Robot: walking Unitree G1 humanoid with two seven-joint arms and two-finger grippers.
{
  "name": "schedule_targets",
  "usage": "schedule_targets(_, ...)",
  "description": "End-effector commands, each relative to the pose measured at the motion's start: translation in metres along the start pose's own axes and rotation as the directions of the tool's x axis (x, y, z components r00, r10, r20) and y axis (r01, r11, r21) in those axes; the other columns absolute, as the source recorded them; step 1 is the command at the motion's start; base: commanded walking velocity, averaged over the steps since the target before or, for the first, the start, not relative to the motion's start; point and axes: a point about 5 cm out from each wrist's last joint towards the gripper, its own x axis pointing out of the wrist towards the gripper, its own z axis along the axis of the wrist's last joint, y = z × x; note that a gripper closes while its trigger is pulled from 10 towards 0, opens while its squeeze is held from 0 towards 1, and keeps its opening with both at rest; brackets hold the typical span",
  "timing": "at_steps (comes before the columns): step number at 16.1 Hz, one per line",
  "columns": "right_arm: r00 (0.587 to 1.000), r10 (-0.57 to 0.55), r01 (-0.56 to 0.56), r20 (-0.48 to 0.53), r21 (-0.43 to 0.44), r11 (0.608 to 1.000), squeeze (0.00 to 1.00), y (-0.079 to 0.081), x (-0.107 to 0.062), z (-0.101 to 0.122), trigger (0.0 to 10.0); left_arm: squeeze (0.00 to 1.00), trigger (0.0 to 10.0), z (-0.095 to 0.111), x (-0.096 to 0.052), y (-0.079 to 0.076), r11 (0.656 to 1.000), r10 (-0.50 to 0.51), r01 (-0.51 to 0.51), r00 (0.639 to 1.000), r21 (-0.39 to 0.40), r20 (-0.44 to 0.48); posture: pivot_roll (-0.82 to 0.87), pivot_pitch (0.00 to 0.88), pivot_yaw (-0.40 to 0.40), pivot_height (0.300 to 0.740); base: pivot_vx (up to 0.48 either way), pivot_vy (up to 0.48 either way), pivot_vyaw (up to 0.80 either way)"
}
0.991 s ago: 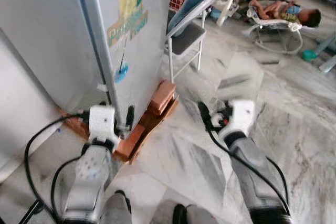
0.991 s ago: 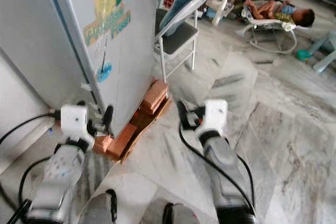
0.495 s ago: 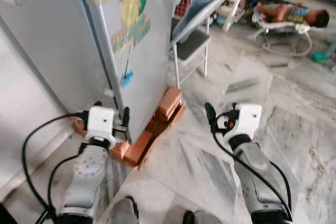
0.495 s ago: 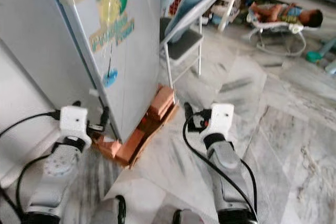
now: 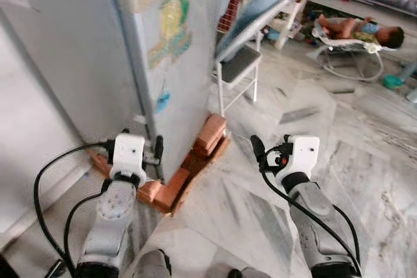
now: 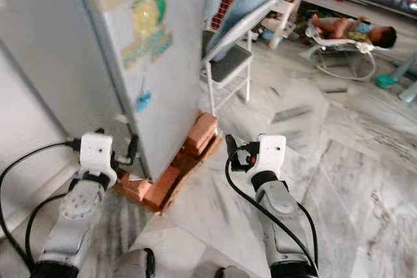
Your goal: Restocking fridge
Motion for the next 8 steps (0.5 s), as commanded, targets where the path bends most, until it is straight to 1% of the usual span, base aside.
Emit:
schedule_targets(1,1.0,0.017,-0.017,0.015,-0.008,1.0,0.0,0.0018,0.0023,0.0062,10.0,0.0,10.0,0.0032,-0.0012,0.0018,1.0,0.0,-0.001,1.0,0.005,0.017,0.15,0.124,-0.089,0.74,0.0,0.394,-0.51)
schedule_targets(3,1.0,0.024,-0.024,0.006,-0.01,1.0,0.0,0.0016,0.0001,0.0047,10.0,0.0,10.0,0.0025,-0.0022,0.0024,1.0,0.004,-0.005,1.0,0.008,0.014,0.15,0.135,-0.094,0.74,0.0,0.381,-0.56)
schedule_targets(6,0.999,0.034,-0.034,0.009,-0.017,0.999,0.0,0.0039,0.0004,0.0081,10.0,0.0,10.0,0.0054,-0.0012,-0.0017,1.0,-0.028,0.028,0.999,0.0,0.029,0.14,0.156,-0.1,0.74,0.0,0.365,-0.65)
schedule_targets(8,0.999,0.036,-0.036,0.009,-0.018,0.999,0.0,0.0036,0.0015,0.0094,10.0,0.0,10.0,0.0064,-0.0018,-0.0036,0.999,-0.04,0.041,0.999,-0.013,0.03,0.14,0.164,-0.101,0.74,0.253,0.381,-0.7)
